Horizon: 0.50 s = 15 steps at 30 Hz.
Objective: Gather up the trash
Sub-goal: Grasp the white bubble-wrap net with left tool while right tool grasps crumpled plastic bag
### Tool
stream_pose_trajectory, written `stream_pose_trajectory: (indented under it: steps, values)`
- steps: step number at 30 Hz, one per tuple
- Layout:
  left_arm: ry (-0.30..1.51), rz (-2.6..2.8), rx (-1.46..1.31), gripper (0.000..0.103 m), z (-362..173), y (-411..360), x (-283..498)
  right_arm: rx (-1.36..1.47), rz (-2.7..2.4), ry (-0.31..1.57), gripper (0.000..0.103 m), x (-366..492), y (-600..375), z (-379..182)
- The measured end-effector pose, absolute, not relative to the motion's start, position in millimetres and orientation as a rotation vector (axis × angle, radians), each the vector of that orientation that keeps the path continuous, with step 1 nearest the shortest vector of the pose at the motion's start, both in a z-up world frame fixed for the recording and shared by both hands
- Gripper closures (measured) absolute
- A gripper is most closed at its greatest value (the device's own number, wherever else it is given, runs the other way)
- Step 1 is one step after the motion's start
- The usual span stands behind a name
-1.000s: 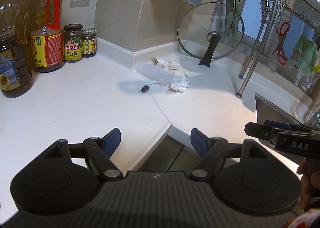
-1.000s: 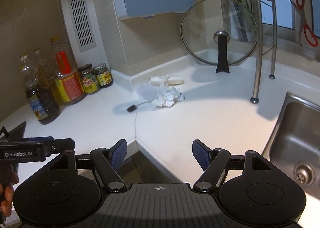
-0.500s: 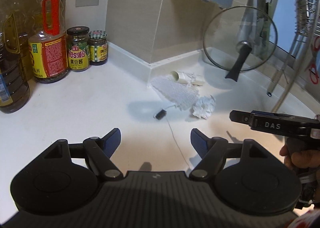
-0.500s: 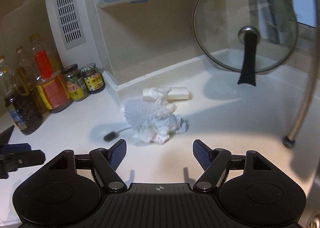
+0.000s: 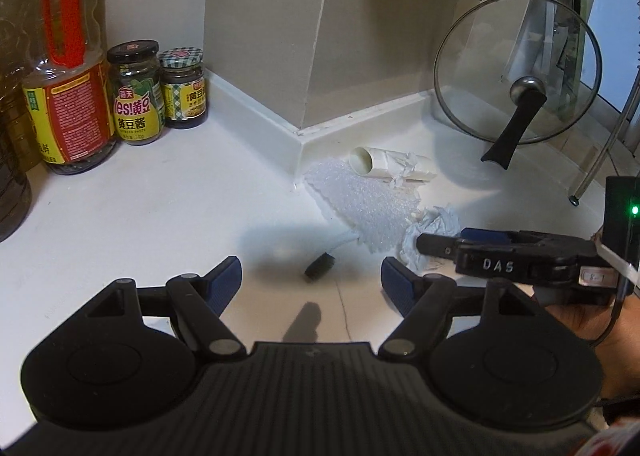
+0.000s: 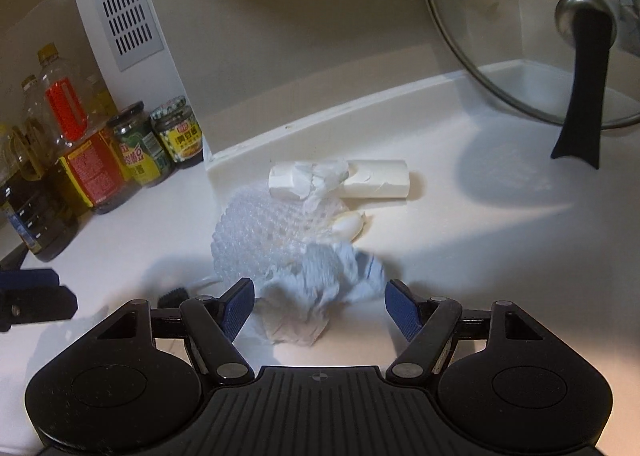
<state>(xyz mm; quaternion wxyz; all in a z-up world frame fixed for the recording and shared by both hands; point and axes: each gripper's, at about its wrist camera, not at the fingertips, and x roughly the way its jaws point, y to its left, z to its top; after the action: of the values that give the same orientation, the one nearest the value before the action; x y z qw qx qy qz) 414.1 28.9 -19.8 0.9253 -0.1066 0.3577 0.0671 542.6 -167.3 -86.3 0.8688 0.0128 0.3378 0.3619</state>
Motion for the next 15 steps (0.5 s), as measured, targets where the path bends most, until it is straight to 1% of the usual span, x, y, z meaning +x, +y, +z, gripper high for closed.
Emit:
stream_pose_trajectory:
  steps: [1, 2, 3, 7, 8, 9, 15]
  values:
    - [0.736, 0.138, -0.219, 0.029, -20, 28, 418, 0.023, 0.765, 0.710, 0.038, 542, -166, -88]
    - [0.737, 0.139, -0.219, 0.029, -21, 28, 420, 0.017, 0.771, 0.712, 0.051, 542, -165, -89]
    - [0.737, 0.140, -0.218, 0.029, -21, 28, 423, 0.014, 0.777, 0.710, 0.060, 542, -165, -90]
    - [0.741, 0.135, -0.214, 0.029, -22, 27, 432, 0.011, 0.785, 0.679, 0.073, 537, -165, -86]
    - [0.741, 0.132, -0.212, 0.029, -22, 27, 434, 0.011, 0.784, 0.675, 0.081, 537, -166, -85]
    - [0.741, 0.127, -0.208, 0.029, -22, 25, 437, 0.012, 0.782, 0.671, 0.084, 536, -168, -84]
    - [0.744, 0.093, -0.194, 0.029, -28, 20, 462, 0.051, 0.729, 0.659, 0.087, 531, -194, -75]
